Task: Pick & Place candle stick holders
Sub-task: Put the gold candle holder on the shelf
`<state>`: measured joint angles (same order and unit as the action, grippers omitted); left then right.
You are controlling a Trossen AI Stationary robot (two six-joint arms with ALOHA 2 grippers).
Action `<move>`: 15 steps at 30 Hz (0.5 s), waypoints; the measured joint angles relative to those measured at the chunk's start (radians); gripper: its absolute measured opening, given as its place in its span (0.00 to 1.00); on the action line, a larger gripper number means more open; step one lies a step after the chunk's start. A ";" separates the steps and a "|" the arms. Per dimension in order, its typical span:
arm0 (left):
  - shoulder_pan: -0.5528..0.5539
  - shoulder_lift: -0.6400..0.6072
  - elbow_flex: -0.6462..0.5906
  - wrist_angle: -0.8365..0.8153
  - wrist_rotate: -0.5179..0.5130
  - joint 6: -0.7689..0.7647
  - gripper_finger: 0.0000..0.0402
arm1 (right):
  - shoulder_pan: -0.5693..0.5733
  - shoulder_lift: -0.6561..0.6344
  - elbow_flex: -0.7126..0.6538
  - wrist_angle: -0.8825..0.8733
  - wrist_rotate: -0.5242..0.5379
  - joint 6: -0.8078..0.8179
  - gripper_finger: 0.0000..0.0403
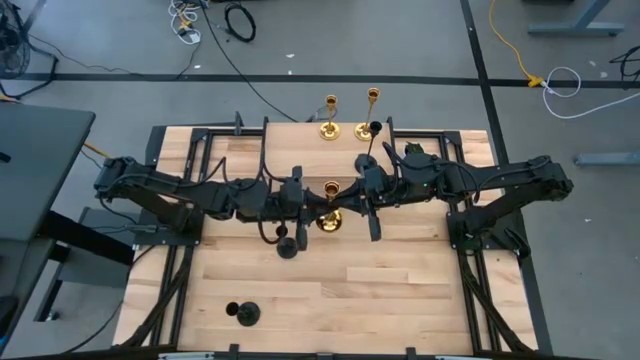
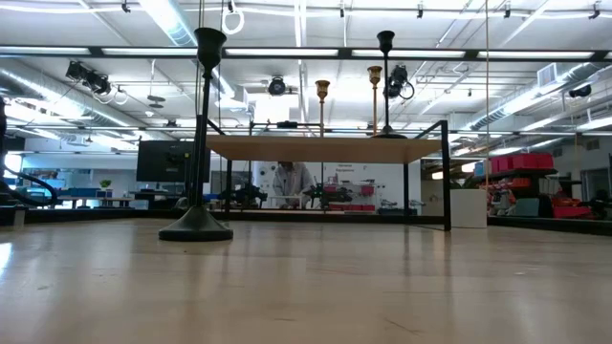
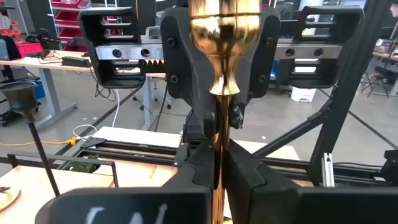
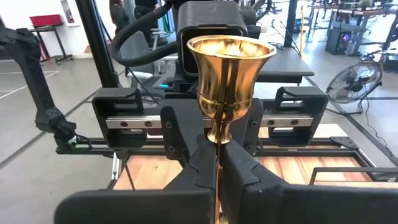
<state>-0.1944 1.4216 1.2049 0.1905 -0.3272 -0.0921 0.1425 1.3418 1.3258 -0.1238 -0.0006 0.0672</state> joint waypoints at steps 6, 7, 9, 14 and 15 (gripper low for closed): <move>0.000 0.000 0.000 -0.003 -0.004 0.008 0.04 | 0.000 0.000 0.000 -0.008 -0.001 -0.022 0.01; 0.000 0.000 0.000 -0.003 -0.005 0.013 0.04 | 0.000 0.000 0.000 -0.008 -0.001 -0.031 0.01; 0.000 0.000 0.000 -0.003 -0.007 0.014 0.03 | 0.000 0.000 0.000 -0.008 -0.007 -0.039 0.04; 0.000 0.000 0.000 -0.008 -0.009 0.014 0.03 | 0.000 0.000 0.000 -0.014 -0.026 -0.051 0.16; 0.000 0.000 0.000 -0.010 -0.011 0.015 0.03 | 0.000 -0.001 0.000 -0.022 -0.040 -0.059 0.19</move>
<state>-0.1940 1.4216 1.2049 0.1803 -0.3387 -0.0769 0.1425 1.3405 1.3258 -0.1455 -0.0407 0.0080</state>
